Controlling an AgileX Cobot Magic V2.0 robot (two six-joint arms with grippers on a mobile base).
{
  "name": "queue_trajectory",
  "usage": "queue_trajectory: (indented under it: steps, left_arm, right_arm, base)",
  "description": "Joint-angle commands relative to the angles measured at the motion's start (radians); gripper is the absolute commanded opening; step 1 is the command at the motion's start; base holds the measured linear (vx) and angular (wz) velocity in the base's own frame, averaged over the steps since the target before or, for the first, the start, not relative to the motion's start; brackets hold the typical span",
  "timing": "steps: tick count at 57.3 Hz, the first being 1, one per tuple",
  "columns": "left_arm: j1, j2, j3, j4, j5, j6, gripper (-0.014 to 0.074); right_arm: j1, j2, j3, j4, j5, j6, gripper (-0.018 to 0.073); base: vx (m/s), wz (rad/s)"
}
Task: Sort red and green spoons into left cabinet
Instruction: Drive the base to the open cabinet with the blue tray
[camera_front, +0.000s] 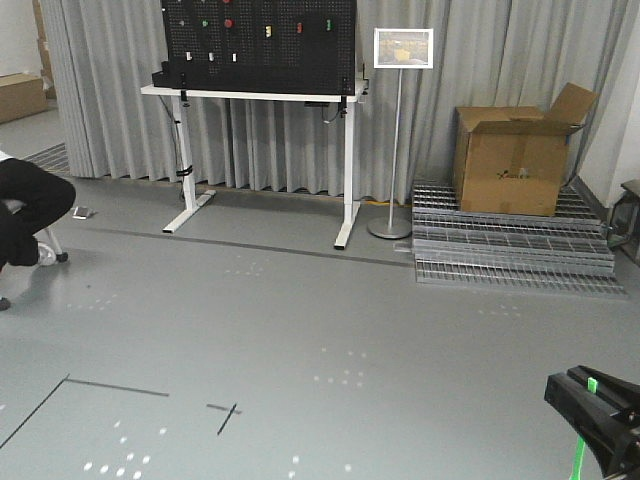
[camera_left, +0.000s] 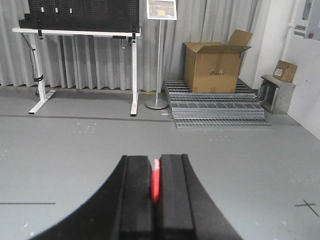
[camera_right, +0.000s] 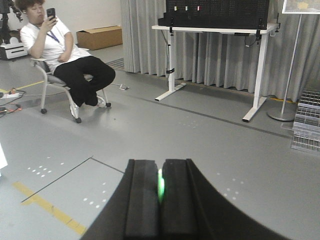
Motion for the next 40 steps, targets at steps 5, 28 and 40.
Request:
queue_trajectory:
  steps: [5, 28, 40]
  left_arm:
    - [-0.001, 0.002, -0.028, -0.010, -0.078, 0.000, -0.0006]
    - [-0.001, 0.002, -0.028, -0.010, -0.066, 0.000, -0.0006]
    - [-0.001, 0.002, -0.028, -0.010, -0.066, 0.000, -0.0006]
  right_arm:
    - [0.000, -0.005, -0.030, 0.005, -0.060, 0.001, -0.0006]
    - [0.000, -0.005, -0.030, 0.005, -0.060, 0.001, -0.0006]
    - [0.000, -0.005, -0.030, 0.005, -0.060, 0.001, -0.0006]
  base:
    - [0.73, -0.04]
    - [0.74, -0.09]
    - [0.75, -0.12]
